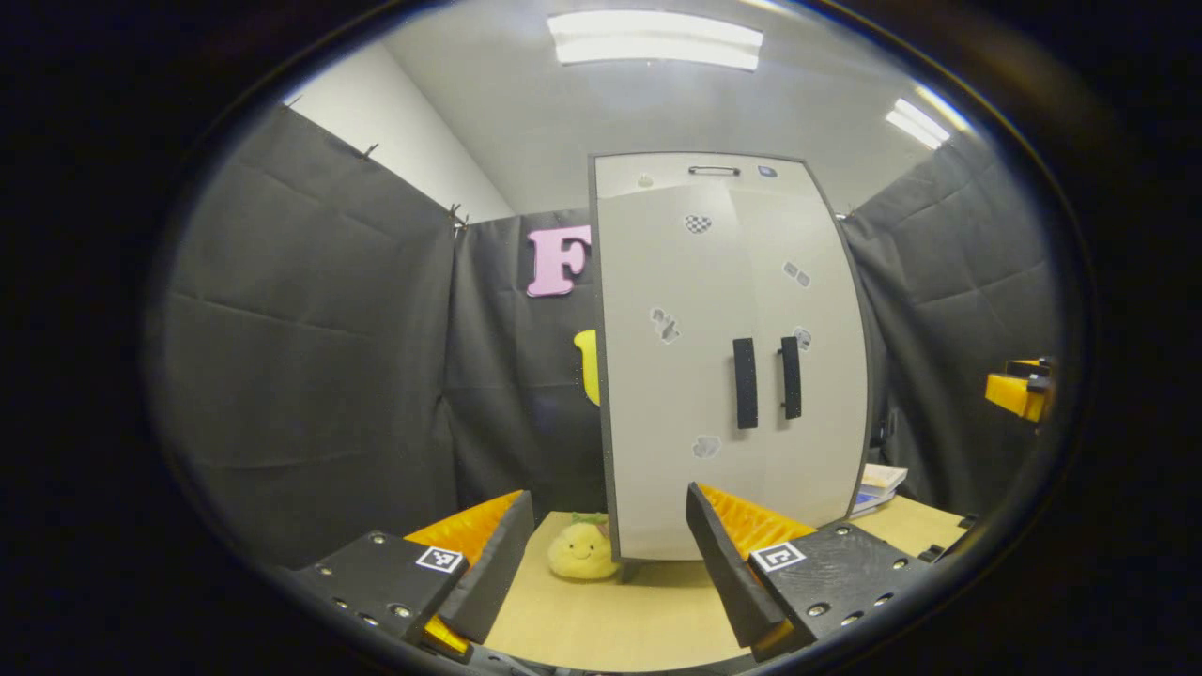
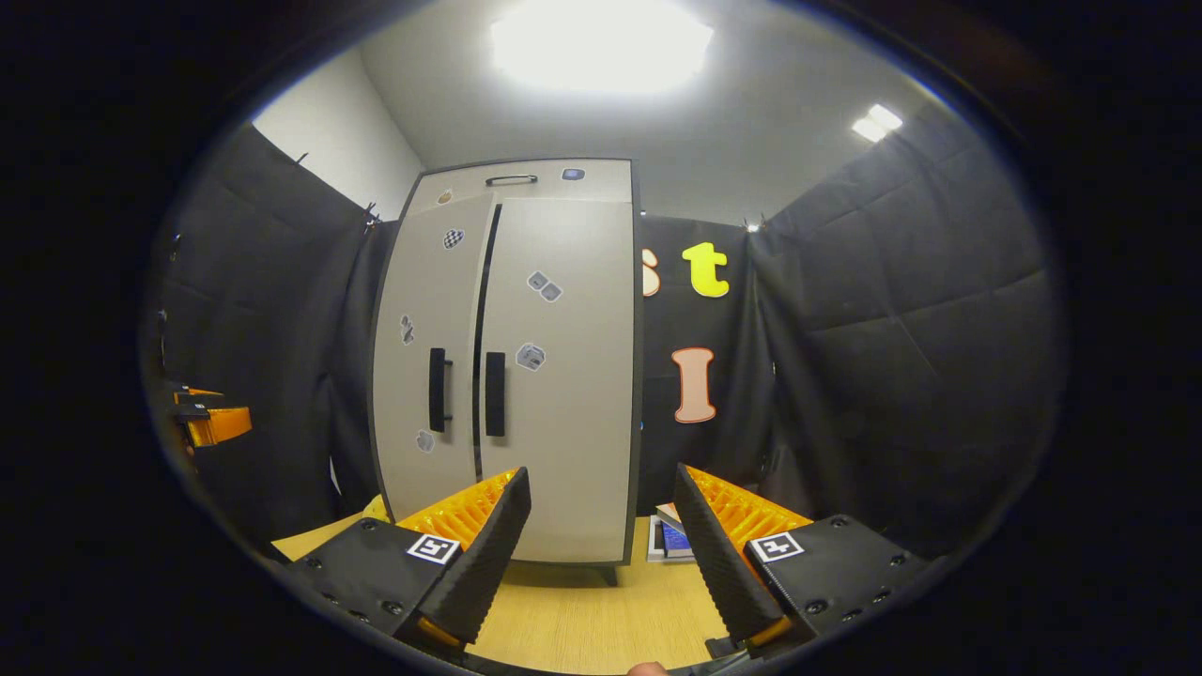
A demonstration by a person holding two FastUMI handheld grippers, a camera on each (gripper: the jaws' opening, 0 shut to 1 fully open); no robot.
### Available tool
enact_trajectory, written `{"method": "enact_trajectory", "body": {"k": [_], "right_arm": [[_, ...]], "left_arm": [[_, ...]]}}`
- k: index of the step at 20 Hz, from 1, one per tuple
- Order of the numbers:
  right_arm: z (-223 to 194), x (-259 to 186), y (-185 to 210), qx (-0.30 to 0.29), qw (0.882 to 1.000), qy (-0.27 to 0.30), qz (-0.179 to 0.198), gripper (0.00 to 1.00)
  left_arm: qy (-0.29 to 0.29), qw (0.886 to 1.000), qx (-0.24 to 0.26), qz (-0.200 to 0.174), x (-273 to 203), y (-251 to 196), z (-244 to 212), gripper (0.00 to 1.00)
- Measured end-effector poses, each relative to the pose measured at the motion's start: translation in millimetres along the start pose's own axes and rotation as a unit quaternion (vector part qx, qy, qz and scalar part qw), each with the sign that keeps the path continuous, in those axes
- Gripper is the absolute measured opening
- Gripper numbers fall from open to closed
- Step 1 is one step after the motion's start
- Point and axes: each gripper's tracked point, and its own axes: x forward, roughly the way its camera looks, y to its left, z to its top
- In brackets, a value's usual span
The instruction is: Grab one shoe with the right hand and put it into the shoe cabinet, grab the other shoe with the left hand and put it into the shoe cabinet; then close the right door with the right hand and the left door with the left hand.
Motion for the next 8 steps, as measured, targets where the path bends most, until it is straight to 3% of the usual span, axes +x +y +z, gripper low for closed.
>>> {"method": "enact_trajectory", "body": {"k": [2,3,6,7,8], "right_arm": [[1.2,-1.1,1.9,0.000,1.000,-0.002,0.001,0.96],[2.0,-1.4,2.5,0.001,1.000,-0.003,0.001,0.96],[4.7,-2.0,4.2,0.001,1.000,-0.005,0.002,0.96],[5.0,-2.2,4.8,0.002,1.000,-0.006,0.003,0.96],[6.2,-1.8,6.0,0.002,1.000,-0.007,0.003,0.96]], "left_arm": [[-0.001,1.000,-0.002,0.000,-1.4,0.2,-0.5,1.00],[-0.001,1.000,-0.002,0.000,-1.2,0.7,-0.9,0.94],[0.000,1.000,-0.002,0.002,-1.7,2.2,-0.5,0.94],[0.000,1.000,-0.002,0.002,-1.9,2.0,-0.9,1.00],[0.000,1.000,-0.003,0.002,-2.4,2.4,-1.2,0.94]]}}
